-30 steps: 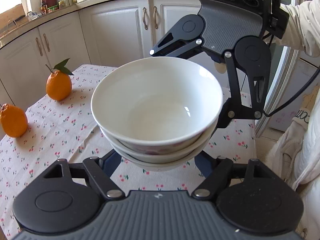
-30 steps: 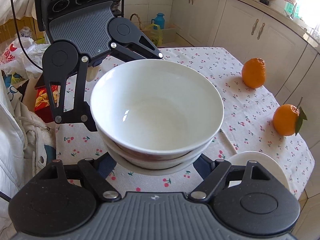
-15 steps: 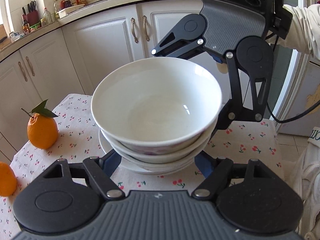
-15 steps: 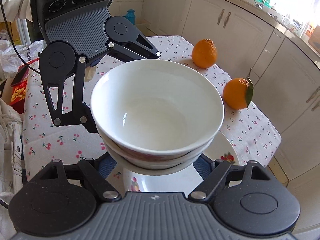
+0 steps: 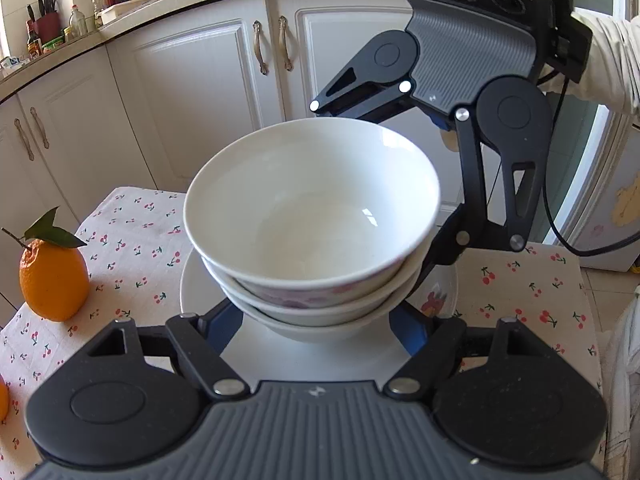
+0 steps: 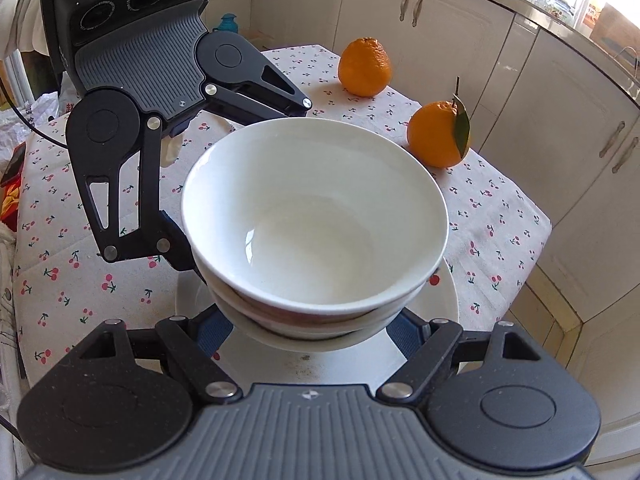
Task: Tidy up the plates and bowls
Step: 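Lower the bowl stack onto the fruit-decal plates with both grippers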
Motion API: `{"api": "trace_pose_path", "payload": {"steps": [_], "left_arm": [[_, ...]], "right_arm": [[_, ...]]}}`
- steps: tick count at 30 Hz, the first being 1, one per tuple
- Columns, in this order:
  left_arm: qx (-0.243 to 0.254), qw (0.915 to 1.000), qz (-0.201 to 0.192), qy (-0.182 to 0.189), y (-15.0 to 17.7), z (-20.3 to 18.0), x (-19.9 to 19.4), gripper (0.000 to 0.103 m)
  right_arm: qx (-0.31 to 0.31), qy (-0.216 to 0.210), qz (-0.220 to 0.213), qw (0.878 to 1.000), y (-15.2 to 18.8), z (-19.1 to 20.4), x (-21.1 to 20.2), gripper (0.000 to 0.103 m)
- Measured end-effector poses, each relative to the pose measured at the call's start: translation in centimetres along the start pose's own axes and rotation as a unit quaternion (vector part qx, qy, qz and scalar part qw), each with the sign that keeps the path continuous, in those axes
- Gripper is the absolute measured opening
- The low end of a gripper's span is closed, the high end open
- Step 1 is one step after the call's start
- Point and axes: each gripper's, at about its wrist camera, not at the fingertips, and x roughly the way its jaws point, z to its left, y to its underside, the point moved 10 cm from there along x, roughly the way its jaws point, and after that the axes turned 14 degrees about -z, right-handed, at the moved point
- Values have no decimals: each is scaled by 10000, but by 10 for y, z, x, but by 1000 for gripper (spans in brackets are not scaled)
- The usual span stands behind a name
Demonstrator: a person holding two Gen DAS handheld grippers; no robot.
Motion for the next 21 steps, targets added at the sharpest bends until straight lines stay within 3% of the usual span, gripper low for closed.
{"api": "trace_pose_path", "payload": {"steps": [21], "left_arm": [[30,10000,-8,-75,4,2,4,80]], "right_arm": [[267,-15,54,9996,5,-7,8,86]]}}
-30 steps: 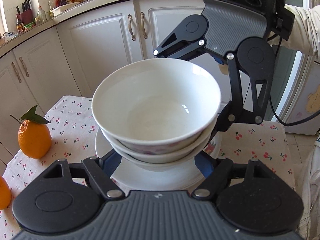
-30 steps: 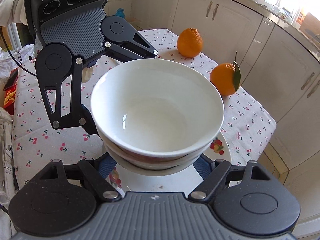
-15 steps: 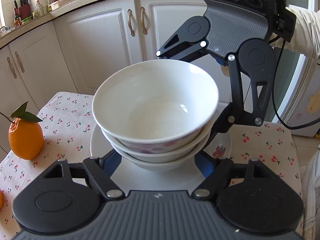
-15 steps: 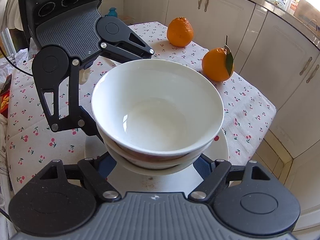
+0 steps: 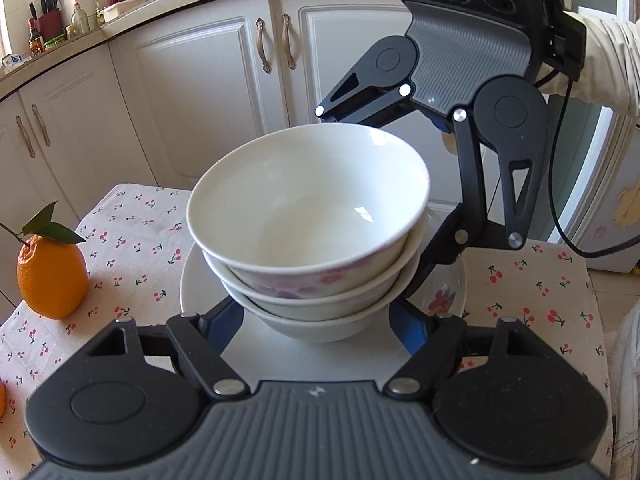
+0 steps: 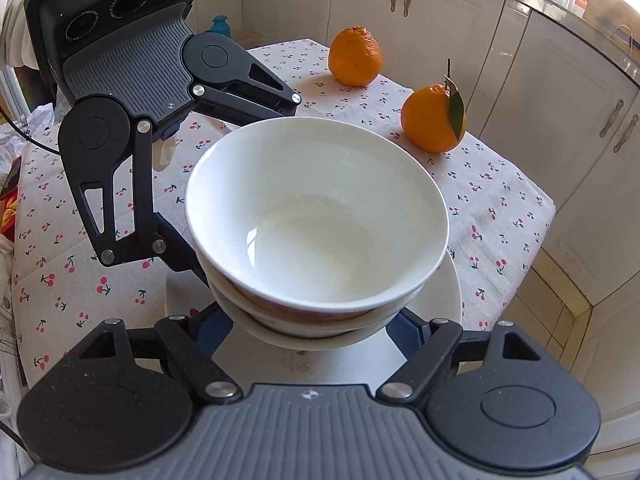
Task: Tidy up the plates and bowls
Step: 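Lower the bowl stack onto the fruit-decal plates with both grippers, then open both grippers and pull them back from the stack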
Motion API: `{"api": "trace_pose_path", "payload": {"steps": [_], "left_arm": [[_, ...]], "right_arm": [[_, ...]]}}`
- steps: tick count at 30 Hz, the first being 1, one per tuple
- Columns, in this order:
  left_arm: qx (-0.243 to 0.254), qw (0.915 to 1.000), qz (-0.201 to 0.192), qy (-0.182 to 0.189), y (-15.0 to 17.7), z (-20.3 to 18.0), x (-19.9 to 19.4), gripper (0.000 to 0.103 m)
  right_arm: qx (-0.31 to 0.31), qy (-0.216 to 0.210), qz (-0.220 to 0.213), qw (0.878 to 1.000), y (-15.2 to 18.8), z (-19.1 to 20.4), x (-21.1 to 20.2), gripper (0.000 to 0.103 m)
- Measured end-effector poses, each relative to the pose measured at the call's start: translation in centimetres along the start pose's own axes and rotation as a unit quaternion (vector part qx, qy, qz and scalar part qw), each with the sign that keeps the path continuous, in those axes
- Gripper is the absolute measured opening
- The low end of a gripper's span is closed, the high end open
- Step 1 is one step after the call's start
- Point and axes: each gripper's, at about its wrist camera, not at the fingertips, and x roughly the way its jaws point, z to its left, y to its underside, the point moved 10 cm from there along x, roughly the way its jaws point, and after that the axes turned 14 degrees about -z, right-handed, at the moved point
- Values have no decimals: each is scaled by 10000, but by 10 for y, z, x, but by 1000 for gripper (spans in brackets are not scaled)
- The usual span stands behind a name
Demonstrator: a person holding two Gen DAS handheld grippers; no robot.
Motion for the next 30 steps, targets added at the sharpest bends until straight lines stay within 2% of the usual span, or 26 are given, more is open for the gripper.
{"api": "trace_pose_path", "payload": {"steps": [3,4,5,7,8,10,13,17,21,23,26,30], "left_arm": [[62,9998,-83,-156,-1,-2,-6,86],[26,9997,-133,-224,-3,-1,-9,89],[-1,9993,-200,-328,-4,-1,-14,91],[-15,9976,-299,-627,-7,1,-25,100],[-35,9963,-346,-789,-8,1,-32,101],[-164,9928,-433,-1109,-9,0,-47,101],[-322,9836,-667,-1645,-12,-7,-73,103],[-744,9635,-920,-2401,-15,-18,-99,103],[-1454,9411,-1063,-2861,-20,-30,-120,102],[-1784,9248,-1088,-3180,-21,-34,-133,102],[-2062,9058,-874,-3597,-23,-41,-151,102],[-2300,8832,-797,-4010,-24,-49,-175,102]], "right_arm": [[101,30,15,9999,1,2,0,90],[97,75,1,9999,1,3,-1,95],[92,150,-26,9998,0,4,-3,99],[133,274,-85,9995,-1,8,-11,101],[161,362,-113,9992,-2,10,-15,103],[253,651,-119,9975,-3,14,-25,103],[569,1331,-30,9895,-1,19,-42,103],[1313,2335,52,9634,7,26,-61,103],[2096,3258,-164,9218,12,40,-80,103],[2438,3555,-200,9021,15,50,-86,103],[2691,3982,-234,8766,13,67,-101,103],[2711,4280,-556,8604,-5,86,-124,103]]}}
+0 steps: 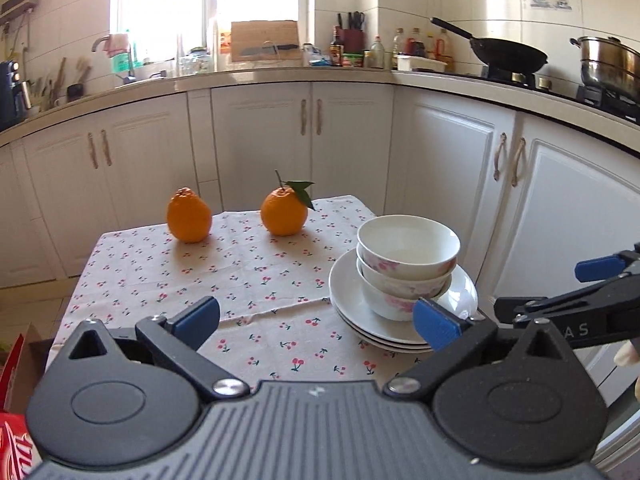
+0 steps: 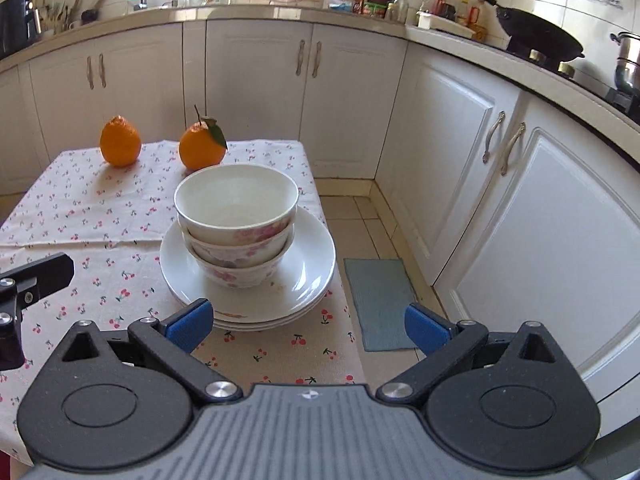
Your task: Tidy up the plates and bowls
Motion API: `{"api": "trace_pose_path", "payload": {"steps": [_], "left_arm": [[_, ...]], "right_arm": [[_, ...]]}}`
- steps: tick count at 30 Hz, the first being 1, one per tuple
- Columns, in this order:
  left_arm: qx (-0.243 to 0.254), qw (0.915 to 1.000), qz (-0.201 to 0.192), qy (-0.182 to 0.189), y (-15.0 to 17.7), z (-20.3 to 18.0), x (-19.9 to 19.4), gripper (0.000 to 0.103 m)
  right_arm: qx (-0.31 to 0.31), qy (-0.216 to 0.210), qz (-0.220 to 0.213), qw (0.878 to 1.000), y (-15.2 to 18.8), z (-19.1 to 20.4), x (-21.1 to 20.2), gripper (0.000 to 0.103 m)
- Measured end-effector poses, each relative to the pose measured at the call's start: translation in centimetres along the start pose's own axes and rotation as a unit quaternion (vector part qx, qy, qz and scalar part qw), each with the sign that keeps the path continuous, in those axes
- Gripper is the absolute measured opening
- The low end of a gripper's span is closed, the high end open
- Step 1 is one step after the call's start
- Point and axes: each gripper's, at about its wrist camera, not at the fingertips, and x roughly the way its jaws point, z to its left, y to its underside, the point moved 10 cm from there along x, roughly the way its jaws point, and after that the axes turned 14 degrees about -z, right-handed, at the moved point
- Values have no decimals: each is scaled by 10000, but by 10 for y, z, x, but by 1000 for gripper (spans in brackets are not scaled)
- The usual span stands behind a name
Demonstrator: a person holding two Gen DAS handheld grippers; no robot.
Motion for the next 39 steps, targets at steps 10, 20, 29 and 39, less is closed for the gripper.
{"api": "trace_pose_path", "payload": {"steps": [10,20,29,39], "left_arm": [[71,9992,117,-363,5,6,-18,102],[51,9989,87,-456,4,6,-21,102],[13,9988,49,-486,4,6,-23,102],[-24,9989,26,-469,2,7,-25,102]], "right_arm": [[9,-85,-313,9995,-15,13,-27,103],[-18,-135,-313,9994,-14,18,-27,103],[-18,-156,-361,9992,-15,18,-30,103],[-55,-166,-367,9992,-15,18,-32,103]]}}
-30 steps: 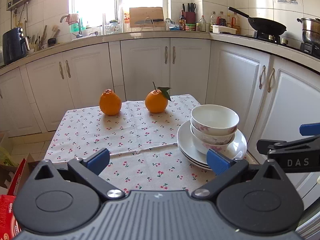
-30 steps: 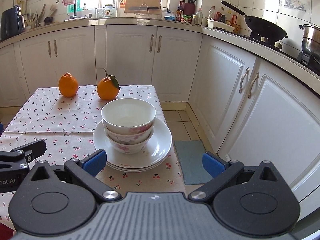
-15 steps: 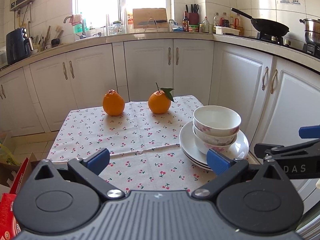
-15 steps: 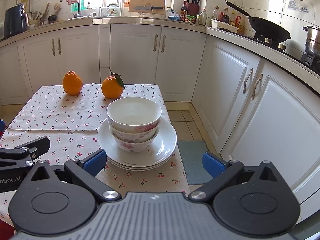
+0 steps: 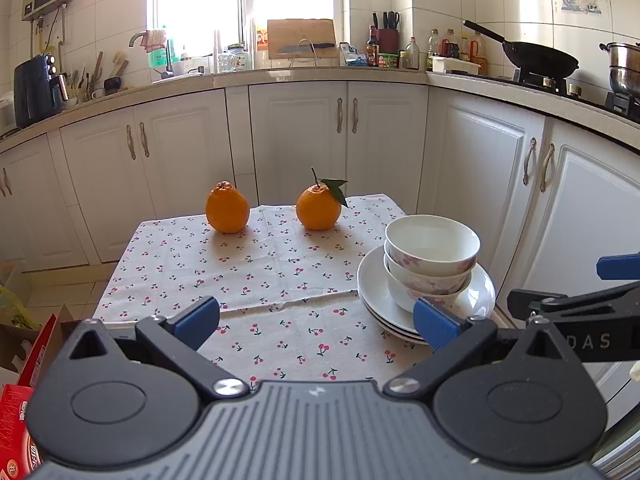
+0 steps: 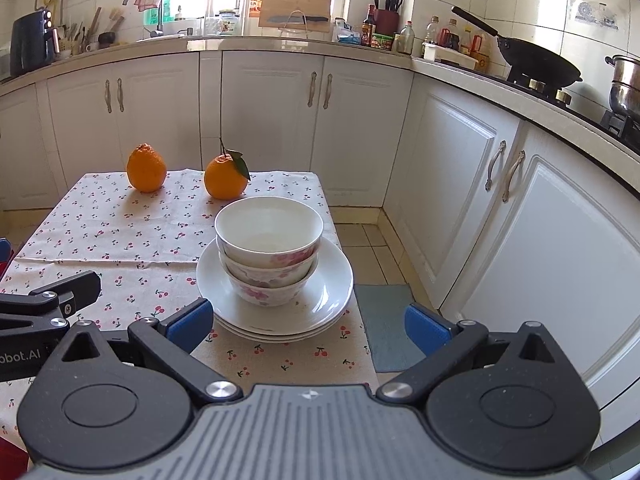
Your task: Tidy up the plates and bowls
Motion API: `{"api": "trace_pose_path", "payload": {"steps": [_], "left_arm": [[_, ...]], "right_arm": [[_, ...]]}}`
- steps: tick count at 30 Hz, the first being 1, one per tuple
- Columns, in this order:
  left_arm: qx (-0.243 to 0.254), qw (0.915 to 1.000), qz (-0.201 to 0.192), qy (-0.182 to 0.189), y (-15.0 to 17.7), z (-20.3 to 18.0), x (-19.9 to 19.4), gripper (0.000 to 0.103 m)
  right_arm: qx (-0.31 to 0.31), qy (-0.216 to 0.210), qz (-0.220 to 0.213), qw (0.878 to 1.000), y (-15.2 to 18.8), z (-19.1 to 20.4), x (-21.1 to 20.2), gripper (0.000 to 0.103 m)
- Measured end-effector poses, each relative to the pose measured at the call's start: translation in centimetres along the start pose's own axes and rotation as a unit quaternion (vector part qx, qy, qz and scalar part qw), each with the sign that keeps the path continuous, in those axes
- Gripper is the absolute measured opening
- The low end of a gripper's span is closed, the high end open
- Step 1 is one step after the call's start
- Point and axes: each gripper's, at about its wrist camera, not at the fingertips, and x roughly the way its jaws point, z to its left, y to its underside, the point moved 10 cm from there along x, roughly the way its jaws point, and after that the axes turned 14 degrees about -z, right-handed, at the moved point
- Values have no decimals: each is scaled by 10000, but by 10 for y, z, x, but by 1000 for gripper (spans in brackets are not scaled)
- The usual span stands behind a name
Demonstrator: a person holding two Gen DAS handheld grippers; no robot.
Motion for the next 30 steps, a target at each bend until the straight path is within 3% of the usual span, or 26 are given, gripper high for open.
{"api": "trace_pose_path", "payload": {"steps": [30], "left_arm": [[-33,10000,35,26,1,0,1,102]], "right_arm": [[-41,24,-21,10000,-1,0,-1,103]]}}
